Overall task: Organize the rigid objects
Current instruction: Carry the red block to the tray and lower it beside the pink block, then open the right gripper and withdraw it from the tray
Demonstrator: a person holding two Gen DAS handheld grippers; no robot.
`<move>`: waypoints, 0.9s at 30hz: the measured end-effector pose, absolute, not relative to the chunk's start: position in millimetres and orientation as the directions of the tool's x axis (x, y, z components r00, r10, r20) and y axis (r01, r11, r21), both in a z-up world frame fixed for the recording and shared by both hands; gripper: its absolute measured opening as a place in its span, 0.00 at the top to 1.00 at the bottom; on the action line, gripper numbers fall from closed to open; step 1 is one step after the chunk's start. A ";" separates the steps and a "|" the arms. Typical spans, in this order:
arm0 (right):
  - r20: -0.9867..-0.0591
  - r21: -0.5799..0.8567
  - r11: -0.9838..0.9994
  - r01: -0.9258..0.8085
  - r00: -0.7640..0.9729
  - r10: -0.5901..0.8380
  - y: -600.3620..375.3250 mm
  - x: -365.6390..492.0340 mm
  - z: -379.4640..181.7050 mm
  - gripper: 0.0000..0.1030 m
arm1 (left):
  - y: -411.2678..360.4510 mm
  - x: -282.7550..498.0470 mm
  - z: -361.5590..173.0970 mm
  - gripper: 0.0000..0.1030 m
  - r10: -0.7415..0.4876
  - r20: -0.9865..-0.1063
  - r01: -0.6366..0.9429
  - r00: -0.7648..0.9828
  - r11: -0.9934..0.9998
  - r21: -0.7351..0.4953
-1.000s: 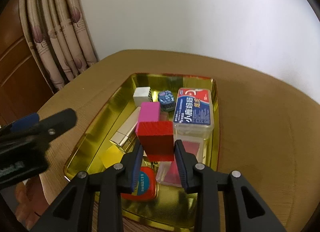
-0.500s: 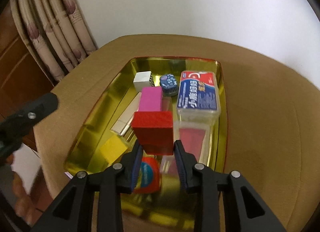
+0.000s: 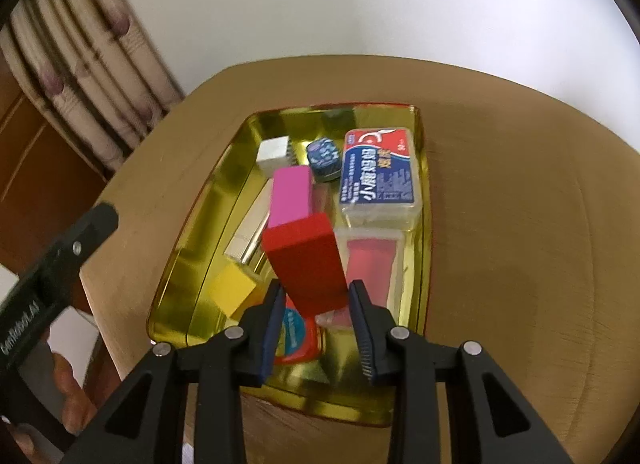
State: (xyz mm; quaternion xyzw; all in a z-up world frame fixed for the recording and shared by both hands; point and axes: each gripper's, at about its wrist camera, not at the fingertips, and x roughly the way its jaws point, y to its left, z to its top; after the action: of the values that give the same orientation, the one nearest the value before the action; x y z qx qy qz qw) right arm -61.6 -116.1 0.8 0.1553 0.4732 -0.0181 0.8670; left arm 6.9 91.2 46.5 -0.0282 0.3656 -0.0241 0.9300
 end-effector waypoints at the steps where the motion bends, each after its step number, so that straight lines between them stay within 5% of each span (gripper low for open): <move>1: -0.818 0.264 0.947 0.184 0.562 0.119 -117.9 -62.6 1.5 0.68 | 90.7 6.9 46.3 0.01 -0.061 -0.679 0.022 0.731 0.998 -0.065; 13: -0.764 0.299 0.936 0.184 0.634 0.120 -122.7 -64.8 14.3 0.67 | 83.9 8.4 45.8 0.01 -0.023 -0.669 0.018 0.743 1.000 -0.014; 27: -0.744 0.176 0.947 0.269 0.666 -0.051 -109.9 -103.1 23.3 0.44 | 75.2 5.1 46.5 0.01 0.001 -0.705 0.021 0.709 1.000 0.023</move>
State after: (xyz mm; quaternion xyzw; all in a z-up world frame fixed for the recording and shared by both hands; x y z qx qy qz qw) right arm -103.1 -109.9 23.3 0.1368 0.3991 -0.0885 0.9023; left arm 5.1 75.2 46.5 0.0144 0.3813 -0.0053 0.9243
